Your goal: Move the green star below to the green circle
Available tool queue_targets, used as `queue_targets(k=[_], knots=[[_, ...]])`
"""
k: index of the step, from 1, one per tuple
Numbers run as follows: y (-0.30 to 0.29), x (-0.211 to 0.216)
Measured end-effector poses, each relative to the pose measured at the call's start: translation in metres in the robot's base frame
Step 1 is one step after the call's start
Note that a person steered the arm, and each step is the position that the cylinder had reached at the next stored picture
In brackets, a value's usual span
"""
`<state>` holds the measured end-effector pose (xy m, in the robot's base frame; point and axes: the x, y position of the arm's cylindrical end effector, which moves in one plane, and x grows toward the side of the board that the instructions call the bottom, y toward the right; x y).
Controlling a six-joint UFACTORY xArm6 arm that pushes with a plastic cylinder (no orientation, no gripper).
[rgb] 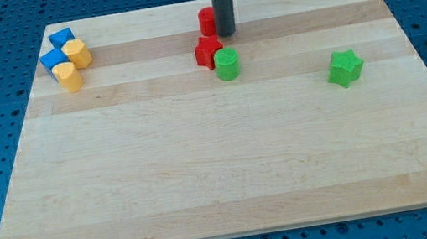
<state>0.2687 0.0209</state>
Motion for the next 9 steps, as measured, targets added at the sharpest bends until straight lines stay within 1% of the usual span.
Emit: queue_targets(k=[1,2,3,5,6,7,9], knots=[[0.030,0.013],[0.061,0.096],[0.013,0.097],[0.009,0.124],[-0.021,0.144],[-0.030,0.126],[-0.030,0.050]])
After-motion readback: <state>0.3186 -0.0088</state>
